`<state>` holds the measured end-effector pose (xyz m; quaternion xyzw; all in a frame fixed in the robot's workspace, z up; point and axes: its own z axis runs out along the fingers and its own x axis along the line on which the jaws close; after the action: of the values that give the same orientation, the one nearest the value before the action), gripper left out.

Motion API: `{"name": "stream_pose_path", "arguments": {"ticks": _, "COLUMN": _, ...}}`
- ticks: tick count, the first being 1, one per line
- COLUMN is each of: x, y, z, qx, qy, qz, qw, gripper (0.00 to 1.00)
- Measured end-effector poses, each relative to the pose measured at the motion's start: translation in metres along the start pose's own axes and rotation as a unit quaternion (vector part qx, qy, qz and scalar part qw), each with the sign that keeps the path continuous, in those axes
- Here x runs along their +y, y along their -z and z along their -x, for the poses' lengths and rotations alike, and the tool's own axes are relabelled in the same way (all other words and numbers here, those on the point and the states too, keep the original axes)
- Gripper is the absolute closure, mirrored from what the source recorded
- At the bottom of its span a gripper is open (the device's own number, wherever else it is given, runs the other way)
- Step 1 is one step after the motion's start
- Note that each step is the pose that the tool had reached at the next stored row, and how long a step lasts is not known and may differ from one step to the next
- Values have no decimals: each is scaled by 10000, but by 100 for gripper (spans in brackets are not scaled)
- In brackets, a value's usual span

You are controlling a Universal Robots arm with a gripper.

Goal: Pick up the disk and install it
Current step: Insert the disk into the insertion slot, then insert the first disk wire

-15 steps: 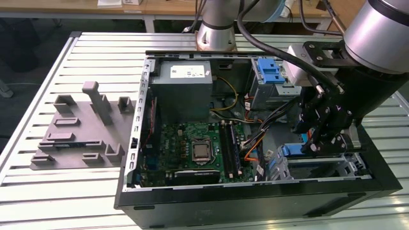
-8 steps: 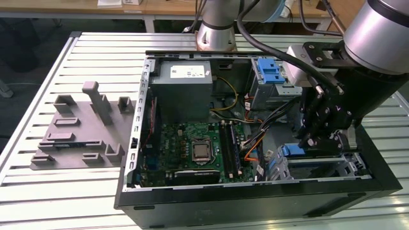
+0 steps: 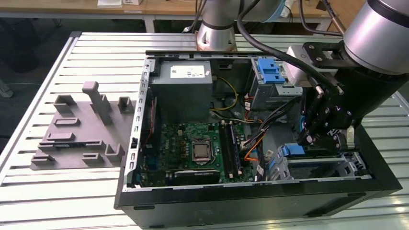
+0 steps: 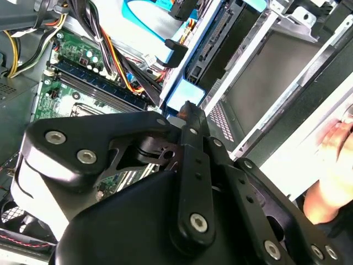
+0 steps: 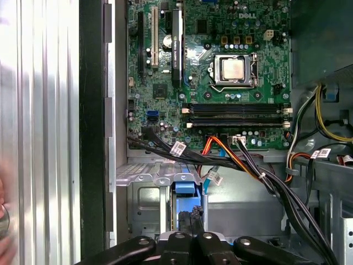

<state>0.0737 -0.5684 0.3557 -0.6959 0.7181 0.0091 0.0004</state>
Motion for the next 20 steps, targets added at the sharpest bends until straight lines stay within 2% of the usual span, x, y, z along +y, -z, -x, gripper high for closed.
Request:
{"name": "stream_pose_path", "arguments": {"ticks": 8, "x": 0, "y": -2, "z": 0, "qx": 0, "qy": 0, "qz": 0, "qw": 10000, "gripper": 89}}
{"name": "stream_pose_path", "arguments": {"ticks": 14, "x": -27, "y": -3, "z": 1, "qx": -1, "qy": 0, "qz": 0, "qw": 10000, "gripper": 89}}
{"name": "stream_pose_path", "arguments": {"ticks": 17, "x": -83, "y": -1, "z": 2, "qx": 0, "qy": 0, "qz": 0, "qw": 10000, "gripper": 89}}
{"name": "stream_pose_path", "arguments": {"ticks": 20, "x": -174, "y": -1, "z": 5, "qx": 0, "qy": 0, "qz": 0, "qw": 10000, "gripper": 89}}
